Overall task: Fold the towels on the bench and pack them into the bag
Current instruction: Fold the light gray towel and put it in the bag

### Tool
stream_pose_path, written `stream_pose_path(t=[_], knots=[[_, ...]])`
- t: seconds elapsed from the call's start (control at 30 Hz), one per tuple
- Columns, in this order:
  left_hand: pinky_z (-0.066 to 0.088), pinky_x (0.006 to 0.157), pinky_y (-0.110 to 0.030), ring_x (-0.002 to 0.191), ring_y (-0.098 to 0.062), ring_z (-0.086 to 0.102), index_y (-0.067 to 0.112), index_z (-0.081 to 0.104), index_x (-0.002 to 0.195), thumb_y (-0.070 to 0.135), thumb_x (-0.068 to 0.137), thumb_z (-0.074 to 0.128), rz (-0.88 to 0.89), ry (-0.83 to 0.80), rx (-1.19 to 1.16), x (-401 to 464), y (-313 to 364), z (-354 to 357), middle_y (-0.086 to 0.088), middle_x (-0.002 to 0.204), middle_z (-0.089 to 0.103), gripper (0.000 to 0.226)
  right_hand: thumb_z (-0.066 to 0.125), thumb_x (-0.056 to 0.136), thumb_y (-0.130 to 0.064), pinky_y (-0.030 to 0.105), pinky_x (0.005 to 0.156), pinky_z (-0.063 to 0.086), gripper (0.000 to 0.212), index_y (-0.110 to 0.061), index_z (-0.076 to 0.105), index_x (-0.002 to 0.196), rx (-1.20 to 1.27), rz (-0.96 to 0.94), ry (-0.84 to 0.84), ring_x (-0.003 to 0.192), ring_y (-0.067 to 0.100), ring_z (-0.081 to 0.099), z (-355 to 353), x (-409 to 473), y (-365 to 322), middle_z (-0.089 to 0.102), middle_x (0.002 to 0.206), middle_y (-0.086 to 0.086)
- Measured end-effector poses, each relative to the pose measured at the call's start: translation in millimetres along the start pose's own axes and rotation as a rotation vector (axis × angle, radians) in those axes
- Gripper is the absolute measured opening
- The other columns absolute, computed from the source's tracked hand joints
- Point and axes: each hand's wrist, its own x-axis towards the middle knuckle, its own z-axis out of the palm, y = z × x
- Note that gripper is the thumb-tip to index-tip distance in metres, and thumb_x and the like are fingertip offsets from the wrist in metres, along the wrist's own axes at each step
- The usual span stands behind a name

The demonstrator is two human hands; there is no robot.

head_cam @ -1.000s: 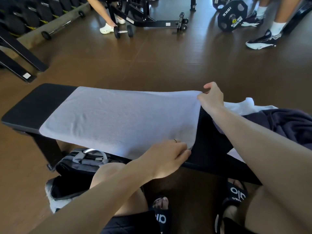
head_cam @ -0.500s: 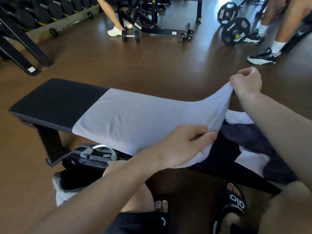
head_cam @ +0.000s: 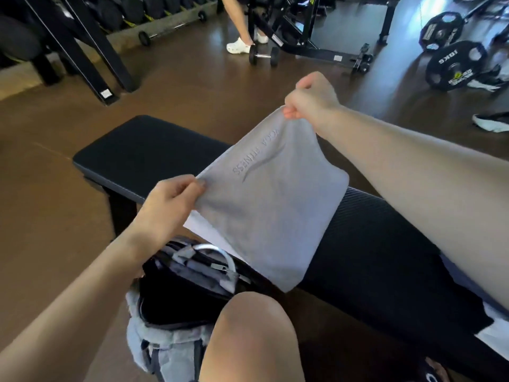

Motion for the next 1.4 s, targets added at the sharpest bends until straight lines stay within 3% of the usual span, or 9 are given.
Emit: stream_pose_path(t=[0.1, 0.23, 0.37, 0.53, 0.7, 0.8, 0.97, 1.27, 1.4], knots=[[0.030, 0.051, -0.029, 0.049, -0.012, 0.031, -0.007, 0.044, 0.080, 0.031, 0.101, 0.053, -0.098, 0.091, 0.110, 9.4, -29.3, -8.7, 0.001, 0.059, 0.034, 0.044, 0.062, 0.071, -0.001, 0.032, 0.074, 0.060, 0.049, -0.014, 0.053, 0.117, -0.166, -0.078, -0.083, 0.089, 0.020, 0.067, 39.3, 9.2, 2.3, 0.060, 0.100, 0.004], [0.028, 0.054, -0.032, 0.059, -0.018, 0.030, -0.003, 0.038, 0.072, 0.029, 0.095, 0.054, -0.221, 0.196, 0.198, 21.5, -70.0, -7.5, -0.005, 0.065, 0.036, 0.042, 0.050, 0.077, -0.003, 0.025, 0.056, 0.046, 0.039, -0.017, 0.054, 0.113, -0.336, -0.217, -0.169, 0.088, 0.020, 0.061, 87.0, 24.4, 20.7, 0.063, 0.110, 0.008], [0.032, 0.054, -0.028, 0.073, -0.022, 0.037, 0.012, 0.048, 0.062, 0.021, 0.098, 0.054, -0.224, 0.252, 0.226, 28.1, -103.6, 2.3, -0.006, 0.069, 0.042, 0.037, 0.046, 0.084, -0.002, 0.032, 0.069, 0.053, 0.034, -0.014, 0.057, 0.114, -0.445, -0.264, -0.184, 0.087, 0.026, 0.063, 118.4, 39.8, 54.4, 0.062, 0.111, 0.007], [0.056, 0.084, -0.043, 0.107, -0.019, 0.049, 0.018, 0.061, 0.078, 0.028, 0.095, 0.059, -0.281, 0.309, 0.178, 31.5, -112.6, 9.0, -0.010, 0.096, 0.058, 0.020, 0.047, 0.090, -0.004, 0.029, 0.076, 0.048, 0.031, -0.011, 0.060, 0.117, -0.581, -0.328, -0.246, 0.096, 0.026, 0.060, 137.3, 59.2, 89.3, 0.061, 0.117, 0.009], [0.042, 0.080, -0.033, 0.103, -0.021, 0.045, 0.008, 0.061, 0.084, 0.023, 0.095, 0.063, -0.242, 0.331, 0.273, 36.3, -107.5, 9.4, -0.003, 0.085, 0.053, 0.019, 0.047, 0.087, -0.013, 0.031, 0.081, 0.044, 0.029, -0.018, 0.067, 0.109, -0.731, -0.243, -0.314, 0.104, 0.026, 0.053, 141.8, 77.1, 99.2, 0.066, 0.114, 0.005], [0.038, 0.069, -0.023, 0.098, -0.015, 0.040, 0.012, 0.059, 0.080, 0.026, 0.095, 0.064, -0.254, 0.306, 0.277, 39.0, -108.1, 9.2, -0.010, 0.087, 0.055, 0.021, 0.051, 0.083, -0.012, 0.032, 0.070, 0.033, 0.023, -0.001, 0.060, 0.101, -0.612, -0.072, -0.444, 0.081, 0.023, 0.043, 142.9, 85.0, 97.9, 0.060, 0.092, 0.011], [0.040, 0.053, -0.014, 0.090, -0.022, 0.059, 0.020, 0.063, 0.076, 0.032, 0.093, 0.068, -0.295, 0.264, 0.246, 43.6, -115.6, 2.2, -0.012, 0.089, 0.061, 0.022, 0.062, 0.082, -0.014, 0.029, 0.066, 0.038, 0.013, -0.020, 0.064, 0.093, -0.358, 0.073, -0.475, 0.082, 0.018, 0.048, 141.1, 89.9, 98.9, 0.056, 0.095, 0.000], [0.043, 0.058, -0.025, 0.075, -0.018, 0.064, 0.018, 0.068, 0.075, 0.032, 0.089, 0.075, -0.282, 0.262, 0.302, 44.7, -101.9, -7.2, -0.005, 0.076, 0.069, 0.021, 0.063, 0.075, 0.000, 0.011, 0.047, 0.038, 0.018, -0.014, 0.070, 0.084, -0.224, -0.101, -0.213, 0.061, 0.006, 0.053, 114.7, 63.8, 77.6, 0.058, 0.067, -0.008], [0.046, 0.059, -0.027, 0.069, -0.015, 0.063, 0.018, 0.063, 0.079, 0.023, 0.091, 0.071, -0.104, 0.264, 0.366, 42.2, -72.1, -20.6, -0.004, 0.082, 0.067, 0.016, 0.070, 0.071, -0.007, 0.017, 0.059, 0.039, 0.018, -0.024, 0.067, 0.074, -0.199, -0.209, -0.106, 0.062, 0.003, 0.054, 64.6, 43.7, 51.1, 0.063, 0.069, -0.008]])
